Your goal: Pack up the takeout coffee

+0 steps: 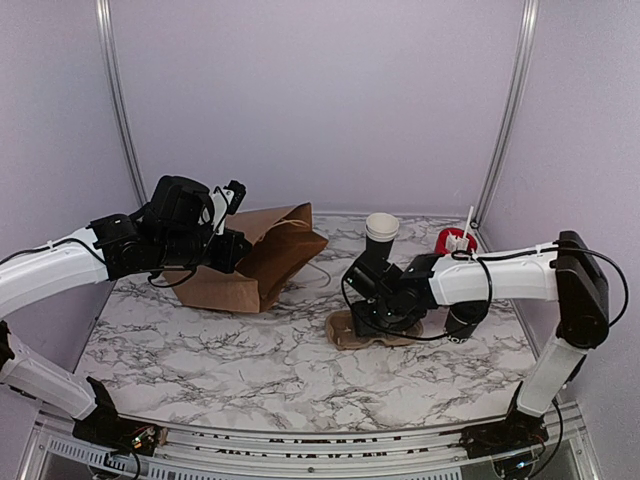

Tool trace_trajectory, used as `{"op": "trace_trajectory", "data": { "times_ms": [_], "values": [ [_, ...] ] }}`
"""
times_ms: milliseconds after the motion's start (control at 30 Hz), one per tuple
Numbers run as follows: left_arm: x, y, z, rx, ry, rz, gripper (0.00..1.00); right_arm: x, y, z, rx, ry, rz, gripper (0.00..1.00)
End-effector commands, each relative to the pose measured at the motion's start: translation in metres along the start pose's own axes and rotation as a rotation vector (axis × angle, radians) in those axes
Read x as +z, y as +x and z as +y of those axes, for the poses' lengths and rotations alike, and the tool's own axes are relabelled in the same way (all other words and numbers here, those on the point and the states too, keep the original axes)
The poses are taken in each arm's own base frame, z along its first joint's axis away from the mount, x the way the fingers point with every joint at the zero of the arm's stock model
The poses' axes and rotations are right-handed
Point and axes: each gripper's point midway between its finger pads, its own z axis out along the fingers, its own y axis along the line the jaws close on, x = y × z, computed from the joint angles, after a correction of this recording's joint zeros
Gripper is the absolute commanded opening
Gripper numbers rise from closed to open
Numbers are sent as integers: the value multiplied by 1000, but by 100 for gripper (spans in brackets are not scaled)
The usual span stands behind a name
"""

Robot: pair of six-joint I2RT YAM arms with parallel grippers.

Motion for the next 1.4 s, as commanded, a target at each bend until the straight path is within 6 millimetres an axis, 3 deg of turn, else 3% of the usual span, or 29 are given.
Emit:
{"op": "trace_trajectory", "data": {
  "times_ms": [0,333,733,1067,1367],
  "values": [
    [-8,-16,-4,1,17,-43,0,-12,-6,-1,0,7,-22,66],
    [-9,-16,-4,-1,19,-44,0,21,10,3,17,-43,33,70],
    [-10,-16,-4,0,16,-44,0,17,-3,0,23,-21,-1,46],
    [-9,-16,-6,1,25,-37,0,-14,-26,-1,23,-31,-87,39],
    [-12,-24,-14,1,62,-42,0,-72,-62,1,-23,-57,-253,39]
  ]
}}
